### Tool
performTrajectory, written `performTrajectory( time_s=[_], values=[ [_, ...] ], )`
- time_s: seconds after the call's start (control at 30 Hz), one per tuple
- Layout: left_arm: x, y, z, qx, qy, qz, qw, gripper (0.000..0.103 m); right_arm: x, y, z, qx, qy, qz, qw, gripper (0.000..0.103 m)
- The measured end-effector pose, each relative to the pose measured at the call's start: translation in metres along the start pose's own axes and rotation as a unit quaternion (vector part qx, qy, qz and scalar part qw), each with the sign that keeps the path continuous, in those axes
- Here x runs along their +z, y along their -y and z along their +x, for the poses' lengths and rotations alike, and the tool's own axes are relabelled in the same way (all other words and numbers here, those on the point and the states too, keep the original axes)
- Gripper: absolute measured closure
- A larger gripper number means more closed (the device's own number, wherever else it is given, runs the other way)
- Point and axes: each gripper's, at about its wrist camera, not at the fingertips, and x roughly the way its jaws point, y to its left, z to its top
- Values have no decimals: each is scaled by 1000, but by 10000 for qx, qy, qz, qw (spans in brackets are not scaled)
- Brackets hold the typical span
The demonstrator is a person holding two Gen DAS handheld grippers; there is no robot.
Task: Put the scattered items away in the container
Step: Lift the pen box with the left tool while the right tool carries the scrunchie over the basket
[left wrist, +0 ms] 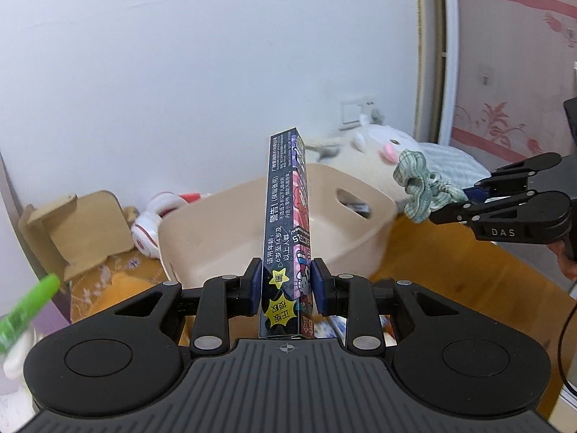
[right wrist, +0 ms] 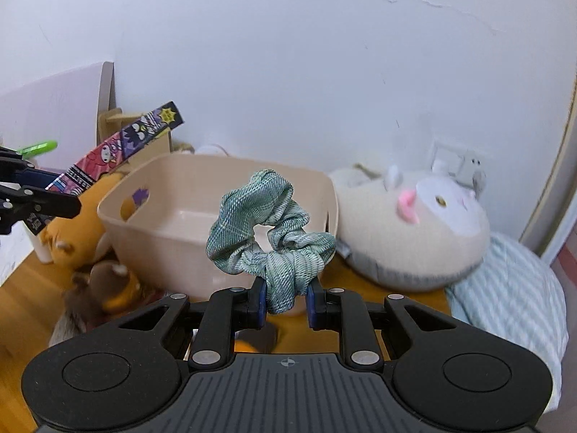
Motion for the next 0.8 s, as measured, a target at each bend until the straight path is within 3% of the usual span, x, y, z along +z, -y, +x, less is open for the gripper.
performTrajectory(
  time_s=[0.4,0.8],
  values=[
    [39,-24,71,258,-289,-334,9987,74,54,4,67,-25,-122,-100,9999,84],
    [33,-25,143,465,-993,-367,9933,74,54,-7,151,84,-899,-292,9955,84]
  ],
)
